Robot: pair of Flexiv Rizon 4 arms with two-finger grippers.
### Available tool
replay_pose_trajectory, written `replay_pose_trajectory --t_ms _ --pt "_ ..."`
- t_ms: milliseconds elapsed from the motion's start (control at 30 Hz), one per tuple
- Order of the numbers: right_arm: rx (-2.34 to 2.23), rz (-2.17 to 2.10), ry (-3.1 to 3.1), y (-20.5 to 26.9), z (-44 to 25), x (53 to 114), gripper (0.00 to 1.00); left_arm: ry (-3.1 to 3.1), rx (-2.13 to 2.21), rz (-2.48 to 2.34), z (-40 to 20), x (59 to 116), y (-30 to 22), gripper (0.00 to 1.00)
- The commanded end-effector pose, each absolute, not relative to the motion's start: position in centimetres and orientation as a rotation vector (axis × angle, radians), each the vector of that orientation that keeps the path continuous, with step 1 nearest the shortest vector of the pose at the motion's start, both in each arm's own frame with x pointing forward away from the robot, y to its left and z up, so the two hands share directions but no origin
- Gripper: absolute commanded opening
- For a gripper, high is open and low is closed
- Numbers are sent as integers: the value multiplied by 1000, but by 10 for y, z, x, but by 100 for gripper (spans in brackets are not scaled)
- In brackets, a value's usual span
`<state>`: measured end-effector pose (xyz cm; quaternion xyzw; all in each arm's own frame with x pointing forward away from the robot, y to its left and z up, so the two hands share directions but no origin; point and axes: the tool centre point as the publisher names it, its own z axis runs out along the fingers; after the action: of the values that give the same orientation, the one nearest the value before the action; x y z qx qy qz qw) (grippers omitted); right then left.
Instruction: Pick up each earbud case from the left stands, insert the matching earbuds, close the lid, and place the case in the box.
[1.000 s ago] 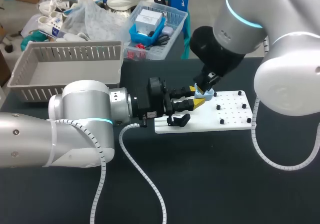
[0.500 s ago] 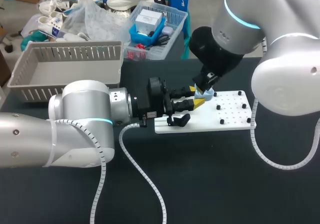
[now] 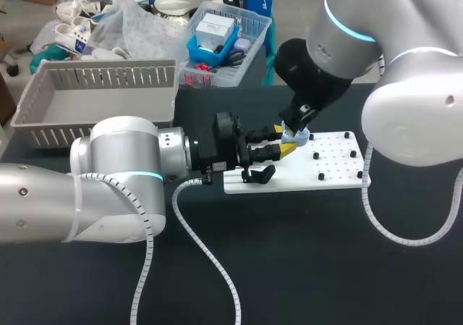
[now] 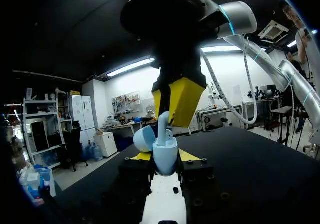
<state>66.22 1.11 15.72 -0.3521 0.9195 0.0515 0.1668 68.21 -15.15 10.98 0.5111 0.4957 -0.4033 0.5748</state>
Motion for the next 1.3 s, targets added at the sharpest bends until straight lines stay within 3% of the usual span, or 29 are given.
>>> replay_pose_trajectory --t_ms 33,833,867,933,1000,1300 --pt "-1004 150 2620 13 155 666 0 1162 1195 -941 110 682 -152 0" --pt "-1032 107 2625 15 146 667 0 1162 1195 -941 110 682 -152 0" --pt "-1032 107 2626 15 146 667 1 1162 1195 -941 110 682 -152 0" --pt "-1033 106 2627 15 146 667 16 1162 1195 -941 110 682 -152 0" --pt "-1034 106 2628 15 146 667 22 1162 1195 -941 110 682 -152 0" --pt "-1032 110 2626 14 148 666 20 1162 1195 -941 110 682 -152 0"
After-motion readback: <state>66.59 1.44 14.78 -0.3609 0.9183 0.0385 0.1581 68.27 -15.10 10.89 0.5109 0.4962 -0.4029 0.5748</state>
